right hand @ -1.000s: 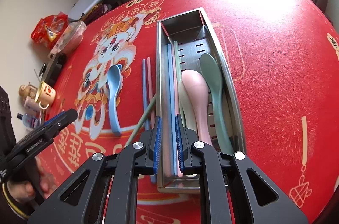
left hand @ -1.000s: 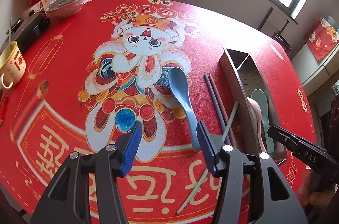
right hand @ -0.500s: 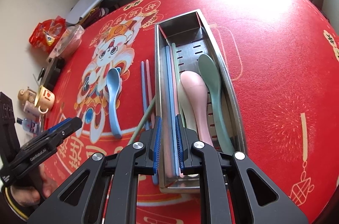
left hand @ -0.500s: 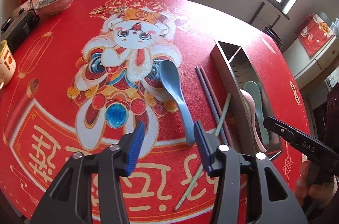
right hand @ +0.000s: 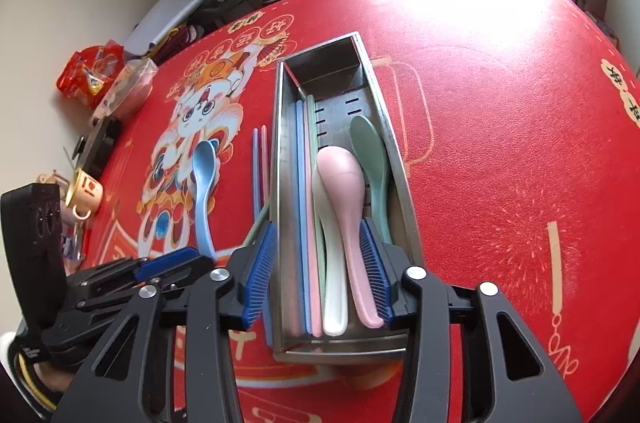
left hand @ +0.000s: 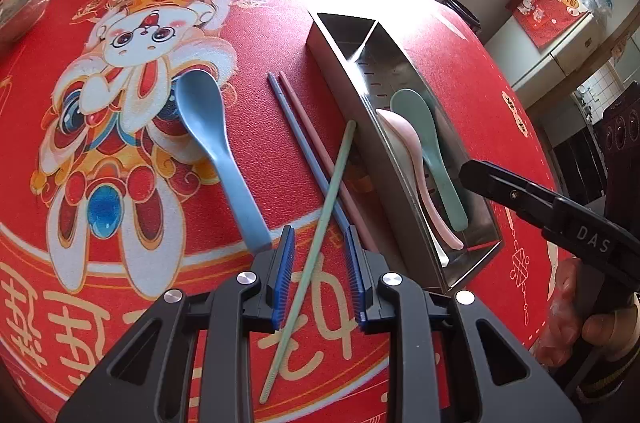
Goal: Organize utensils
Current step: 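Close the left tool on a pale green chopstick, then grasp the blue spoon with the right tool while the left tool holds the green chopstick, then lift the blue spoon with the right tool while the left tool carries the green chopstick toward the tray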
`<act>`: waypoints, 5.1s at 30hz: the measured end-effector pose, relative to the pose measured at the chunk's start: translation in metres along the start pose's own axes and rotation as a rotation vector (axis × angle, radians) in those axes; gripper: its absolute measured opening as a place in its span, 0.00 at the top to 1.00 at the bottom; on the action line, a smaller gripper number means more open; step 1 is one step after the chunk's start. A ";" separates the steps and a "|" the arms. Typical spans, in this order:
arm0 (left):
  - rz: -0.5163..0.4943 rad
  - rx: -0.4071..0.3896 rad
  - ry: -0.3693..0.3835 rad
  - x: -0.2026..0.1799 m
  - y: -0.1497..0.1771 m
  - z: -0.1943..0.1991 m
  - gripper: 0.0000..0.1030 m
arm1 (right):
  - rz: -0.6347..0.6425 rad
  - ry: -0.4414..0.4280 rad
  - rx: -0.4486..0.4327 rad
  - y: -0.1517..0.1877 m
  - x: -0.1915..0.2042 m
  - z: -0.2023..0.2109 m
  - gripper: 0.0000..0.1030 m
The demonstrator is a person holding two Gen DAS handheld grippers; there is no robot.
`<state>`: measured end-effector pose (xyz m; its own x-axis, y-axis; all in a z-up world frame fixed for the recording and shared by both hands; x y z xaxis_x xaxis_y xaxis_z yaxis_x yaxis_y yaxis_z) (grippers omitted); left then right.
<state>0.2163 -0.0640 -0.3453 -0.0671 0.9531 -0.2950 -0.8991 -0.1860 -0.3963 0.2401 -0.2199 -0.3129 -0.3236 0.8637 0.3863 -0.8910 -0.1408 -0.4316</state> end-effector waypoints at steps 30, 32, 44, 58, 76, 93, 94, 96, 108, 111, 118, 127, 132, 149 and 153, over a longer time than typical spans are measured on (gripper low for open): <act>-0.178 0.043 -0.127 -0.010 -0.007 -0.045 0.80 | -0.072 0.023 -0.014 -0.004 -0.034 0.003 0.51; -0.177 0.042 -0.124 -0.009 -0.006 -0.045 0.80 | -0.077 0.024 -0.013 -0.004 -0.035 0.003 0.51; -0.134 0.043 -0.087 -0.001 -0.003 -0.041 0.94 | -0.076 0.031 -0.014 -0.004 -0.033 0.003 0.51; 0.024 -0.140 -0.067 0.042 -0.015 0.027 0.94 | -0.018 -0.017 -0.007 -0.009 0.008 -0.011 0.51; 0.287 -0.177 -0.130 0.149 0.025 0.062 0.94 | 0.290 -0.105 0.148 -0.002 0.137 -0.084 0.61; 0.310 -0.192 -0.101 0.166 0.035 0.070 0.94 | 0.192 -0.052 0.255 0.011 0.137 -0.125 0.83; 0.308 -0.191 -0.101 0.166 0.035 0.071 0.94 | 0.197 -0.055 0.257 0.013 0.139 -0.125 0.88; 0.302 -0.188 -0.101 0.165 0.035 0.071 0.94 | 0.208 -0.062 0.258 0.016 0.143 -0.124 0.91; 0.298 -0.181 -0.114 0.170 0.041 0.076 0.94 | 0.230 -0.071 0.249 0.021 0.153 -0.127 0.93; 0.297 -0.181 -0.117 0.170 0.043 0.078 0.94 | 0.241 -0.065 0.243 0.020 0.156 -0.129 0.93; 0.289 -0.182 -0.128 0.171 0.045 0.082 0.94 | 0.254 -0.033 0.244 0.021 0.156 -0.136 0.93; 0.294 -0.184 -0.128 0.174 0.046 0.084 0.94 | 0.315 -0.044 0.213 0.024 0.157 -0.134 0.93; 0.285 -0.185 -0.126 0.169 0.044 0.084 0.94 | 0.299 -0.056 0.231 0.027 0.154 -0.131 0.93; 0.189 -0.189 -0.084 0.130 0.016 0.072 0.94 | 0.086 -0.185 0.024 -0.005 0.108 -0.043 0.93; 0.147 -0.180 -0.061 0.110 0.006 0.063 0.94 | 0.041 -0.139 -0.031 -0.011 0.073 -0.020 0.93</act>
<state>0.1759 0.0548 -0.3252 -0.2226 0.9244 -0.3098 -0.7866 -0.3580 -0.5031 0.2330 -0.1456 -0.2966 -0.4023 0.7818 0.4763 -0.8667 -0.1578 -0.4732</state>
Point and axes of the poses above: each gripper's, at about its wrist camera, not at the fingertips, and z roughly against the way its jaws point, x to its left, y to its underside, the point moved 8 cm from there along -z, roughly the way its jaws point
